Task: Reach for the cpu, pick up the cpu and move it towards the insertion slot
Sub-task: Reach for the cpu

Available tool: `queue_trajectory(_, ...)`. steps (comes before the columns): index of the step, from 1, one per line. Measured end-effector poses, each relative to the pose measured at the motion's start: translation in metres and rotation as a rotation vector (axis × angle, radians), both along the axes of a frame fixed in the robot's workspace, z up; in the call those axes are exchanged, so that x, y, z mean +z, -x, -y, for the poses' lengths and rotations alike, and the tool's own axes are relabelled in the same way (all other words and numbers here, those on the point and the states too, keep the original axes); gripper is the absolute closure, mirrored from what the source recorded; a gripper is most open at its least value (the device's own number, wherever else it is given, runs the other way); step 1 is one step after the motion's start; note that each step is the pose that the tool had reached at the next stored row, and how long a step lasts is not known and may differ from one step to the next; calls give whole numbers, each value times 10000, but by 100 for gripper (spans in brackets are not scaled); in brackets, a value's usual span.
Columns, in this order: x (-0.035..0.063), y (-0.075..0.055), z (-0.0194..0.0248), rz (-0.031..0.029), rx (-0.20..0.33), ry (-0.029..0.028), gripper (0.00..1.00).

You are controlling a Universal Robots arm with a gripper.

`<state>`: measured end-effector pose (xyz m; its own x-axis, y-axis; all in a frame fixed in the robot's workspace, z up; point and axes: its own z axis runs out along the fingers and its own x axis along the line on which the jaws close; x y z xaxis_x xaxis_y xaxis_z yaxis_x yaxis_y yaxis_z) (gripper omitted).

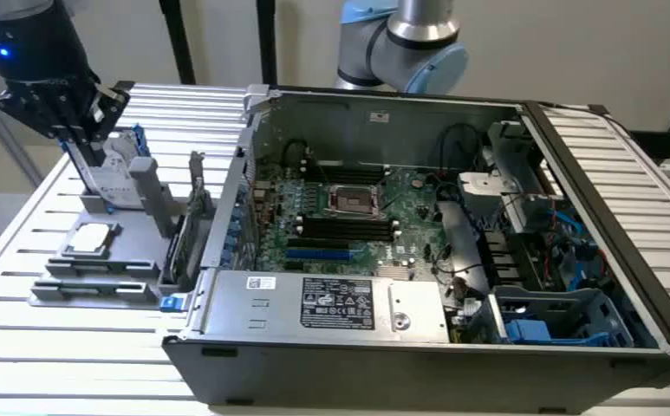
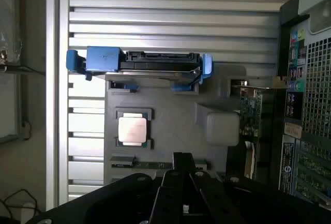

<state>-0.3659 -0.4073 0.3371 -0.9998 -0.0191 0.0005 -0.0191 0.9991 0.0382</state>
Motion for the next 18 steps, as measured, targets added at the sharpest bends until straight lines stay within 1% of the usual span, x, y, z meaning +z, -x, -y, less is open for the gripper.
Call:
queue_trajectory(11, 1, 9, 0, -1, 0, 1, 89)
queue_trajectory(13, -2, 87, -1, 15, -1, -1, 89)
queue_trajectory(18, -14, 316, -24, 22, -4, 1, 89)
